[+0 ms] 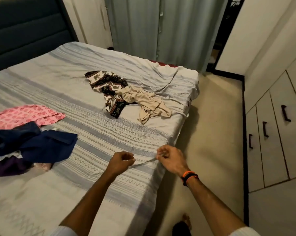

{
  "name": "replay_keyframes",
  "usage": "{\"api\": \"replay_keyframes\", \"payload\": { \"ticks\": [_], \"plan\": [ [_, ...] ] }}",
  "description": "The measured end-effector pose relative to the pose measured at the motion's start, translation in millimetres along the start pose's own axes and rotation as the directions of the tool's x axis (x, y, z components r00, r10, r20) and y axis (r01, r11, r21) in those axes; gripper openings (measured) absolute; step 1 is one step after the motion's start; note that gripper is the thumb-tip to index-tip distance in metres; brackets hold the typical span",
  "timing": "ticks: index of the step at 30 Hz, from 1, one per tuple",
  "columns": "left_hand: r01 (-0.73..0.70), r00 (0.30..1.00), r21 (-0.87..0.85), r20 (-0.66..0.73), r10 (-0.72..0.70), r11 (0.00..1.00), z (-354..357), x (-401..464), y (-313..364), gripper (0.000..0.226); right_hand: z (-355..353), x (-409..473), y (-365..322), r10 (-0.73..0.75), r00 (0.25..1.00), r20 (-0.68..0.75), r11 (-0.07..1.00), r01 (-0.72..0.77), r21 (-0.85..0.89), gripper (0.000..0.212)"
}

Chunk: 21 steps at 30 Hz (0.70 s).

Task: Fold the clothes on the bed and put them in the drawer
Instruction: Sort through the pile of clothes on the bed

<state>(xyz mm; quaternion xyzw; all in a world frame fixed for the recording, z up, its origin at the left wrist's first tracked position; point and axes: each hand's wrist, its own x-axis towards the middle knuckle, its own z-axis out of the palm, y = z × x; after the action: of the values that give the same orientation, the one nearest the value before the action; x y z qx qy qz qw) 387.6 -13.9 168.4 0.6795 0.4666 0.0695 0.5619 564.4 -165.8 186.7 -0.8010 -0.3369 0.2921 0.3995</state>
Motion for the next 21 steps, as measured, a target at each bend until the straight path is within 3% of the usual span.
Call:
{"api": "replay_keyframes", "payload": {
  "ticks": [9, 21],
  "plan": [
    [0.097, 0.985, -0.038, -0.141, -0.101, 0.995, 65, 66, 71, 0.022, -96, 136, 27, -0.047, 0.982, 0.181, 0.998, 0.055, -0.037, 0.019],
    [0.224, 0.94, -0.203, -0.215, -0.267, 0.953, 73, 246, 105, 0.024, -105, 347, 33, -0.006, 0.937, 0.349, 0.982, 0.072, -0.175, 0.02]
  ]
}}
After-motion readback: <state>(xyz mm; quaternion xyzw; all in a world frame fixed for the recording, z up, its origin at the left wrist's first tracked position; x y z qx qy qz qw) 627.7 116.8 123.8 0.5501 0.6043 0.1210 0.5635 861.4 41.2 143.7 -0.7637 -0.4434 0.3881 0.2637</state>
